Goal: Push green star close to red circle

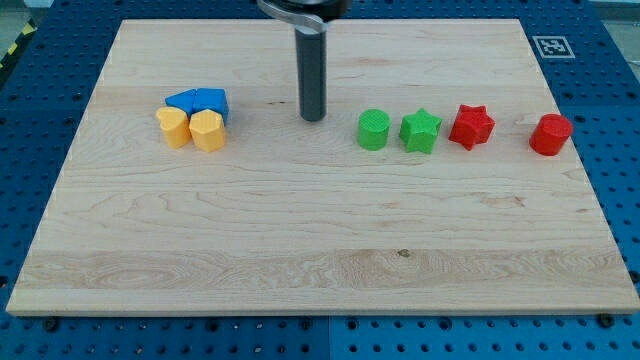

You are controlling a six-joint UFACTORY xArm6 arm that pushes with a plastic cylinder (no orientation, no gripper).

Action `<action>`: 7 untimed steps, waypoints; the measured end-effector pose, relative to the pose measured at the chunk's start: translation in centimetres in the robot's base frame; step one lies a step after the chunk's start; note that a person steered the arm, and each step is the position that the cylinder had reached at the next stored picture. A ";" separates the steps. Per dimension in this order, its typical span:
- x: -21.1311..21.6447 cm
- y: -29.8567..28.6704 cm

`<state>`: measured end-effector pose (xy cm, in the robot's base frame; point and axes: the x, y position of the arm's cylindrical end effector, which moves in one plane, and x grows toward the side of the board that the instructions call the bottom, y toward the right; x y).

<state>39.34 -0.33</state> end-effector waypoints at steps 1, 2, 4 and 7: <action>5.3 1.2; 8.1 1.8; 4.1 10.3; 1.2 11.8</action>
<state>40.55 11.48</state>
